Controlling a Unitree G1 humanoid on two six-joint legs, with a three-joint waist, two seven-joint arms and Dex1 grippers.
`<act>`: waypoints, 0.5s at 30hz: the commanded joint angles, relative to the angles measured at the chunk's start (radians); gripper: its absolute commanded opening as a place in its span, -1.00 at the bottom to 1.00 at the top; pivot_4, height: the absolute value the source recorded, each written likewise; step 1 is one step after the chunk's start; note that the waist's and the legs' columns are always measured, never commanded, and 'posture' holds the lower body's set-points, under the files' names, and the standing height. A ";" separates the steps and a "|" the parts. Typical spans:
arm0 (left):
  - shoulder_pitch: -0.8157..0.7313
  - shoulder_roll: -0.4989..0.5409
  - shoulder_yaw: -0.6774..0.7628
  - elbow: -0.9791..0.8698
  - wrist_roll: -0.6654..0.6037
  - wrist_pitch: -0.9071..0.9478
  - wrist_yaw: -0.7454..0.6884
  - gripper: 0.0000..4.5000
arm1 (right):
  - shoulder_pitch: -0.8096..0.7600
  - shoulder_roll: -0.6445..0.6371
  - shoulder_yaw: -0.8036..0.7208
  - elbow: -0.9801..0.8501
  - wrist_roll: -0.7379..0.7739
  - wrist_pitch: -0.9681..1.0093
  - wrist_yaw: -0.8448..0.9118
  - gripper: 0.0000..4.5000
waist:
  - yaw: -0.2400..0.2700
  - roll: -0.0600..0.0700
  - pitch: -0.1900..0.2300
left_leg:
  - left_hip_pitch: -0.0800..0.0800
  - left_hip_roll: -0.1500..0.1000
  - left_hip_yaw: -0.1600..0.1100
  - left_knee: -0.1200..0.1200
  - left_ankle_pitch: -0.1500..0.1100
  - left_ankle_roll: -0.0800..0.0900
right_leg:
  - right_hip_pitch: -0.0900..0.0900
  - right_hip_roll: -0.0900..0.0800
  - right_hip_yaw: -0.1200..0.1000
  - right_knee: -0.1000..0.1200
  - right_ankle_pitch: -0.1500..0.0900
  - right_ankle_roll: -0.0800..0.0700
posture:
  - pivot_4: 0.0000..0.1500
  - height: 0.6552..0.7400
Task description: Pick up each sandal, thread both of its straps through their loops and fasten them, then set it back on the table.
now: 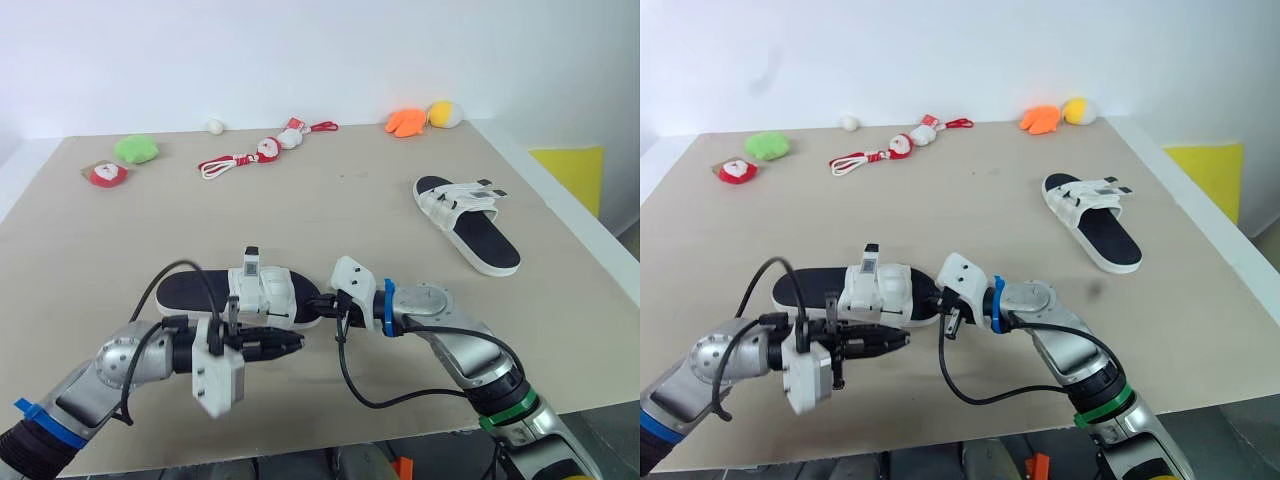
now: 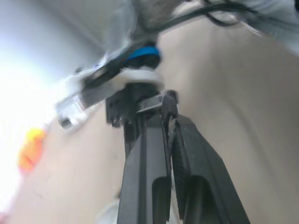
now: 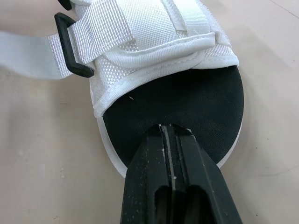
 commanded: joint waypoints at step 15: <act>-0.314 -0.158 0.284 0.009 -0.698 0.889 0.065 -0.97 | 0.028 -0.017 0.040 0.069 -0.050 0.059 -0.026 -1.00 | -0.001 -0.002 0.002 | -0.003 -0.001 -0.004 0.003 0.000 0.000 | -0.001 0.002 -0.001 0.000 0.000 0.000 | 1.00 1.00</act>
